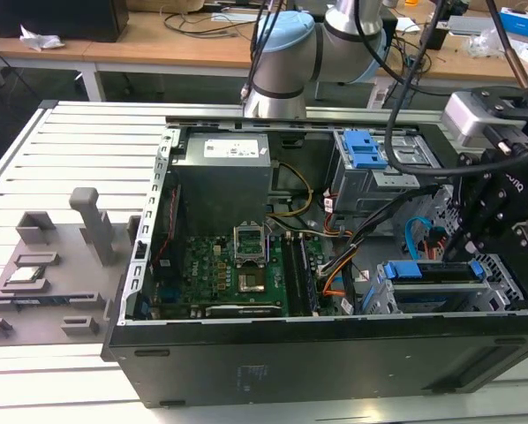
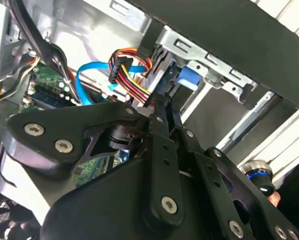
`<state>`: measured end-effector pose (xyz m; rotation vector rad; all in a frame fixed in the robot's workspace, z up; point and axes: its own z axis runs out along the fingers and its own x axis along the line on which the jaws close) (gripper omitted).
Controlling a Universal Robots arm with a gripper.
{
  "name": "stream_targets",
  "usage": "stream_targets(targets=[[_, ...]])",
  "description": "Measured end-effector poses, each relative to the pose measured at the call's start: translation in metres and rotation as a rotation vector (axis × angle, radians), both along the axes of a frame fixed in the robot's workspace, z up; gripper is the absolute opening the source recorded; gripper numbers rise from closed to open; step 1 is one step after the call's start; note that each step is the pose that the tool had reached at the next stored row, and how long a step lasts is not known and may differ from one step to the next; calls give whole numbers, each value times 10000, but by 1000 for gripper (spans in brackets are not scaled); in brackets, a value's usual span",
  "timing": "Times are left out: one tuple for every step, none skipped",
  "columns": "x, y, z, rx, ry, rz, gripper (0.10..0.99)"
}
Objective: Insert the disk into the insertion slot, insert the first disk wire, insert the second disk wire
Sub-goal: 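Insert the first disk wire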
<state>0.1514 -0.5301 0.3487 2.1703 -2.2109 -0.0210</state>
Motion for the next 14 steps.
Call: stream_targets(targets=[[12, 0, -10, -12, 1, 0, 169], [21, 0, -19, -35, 1, -1, 169], [28, 0, -26, -64, 1, 0, 169], [28, 0, -31, -82, 1, -1, 169], [28, 0, -35, -93, 1, -2, 169], [28, 0, -40, -100, 1, -2, 169], [28, 0, -44, -103, 1, -1, 169], [29, 0, -48, -104, 1, -1, 169], [29, 0, -54, -105, 1, -1, 169], [29, 0, -58, -104, 0, -2, 169], [29, 0, -64, -106, 1, -2, 169], [29, 0, -68, -107, 0, -3, 169], [29, 0, -73, -108, 0, -3, 169], [29, 0, -77, -109, 0, -3, 169]])
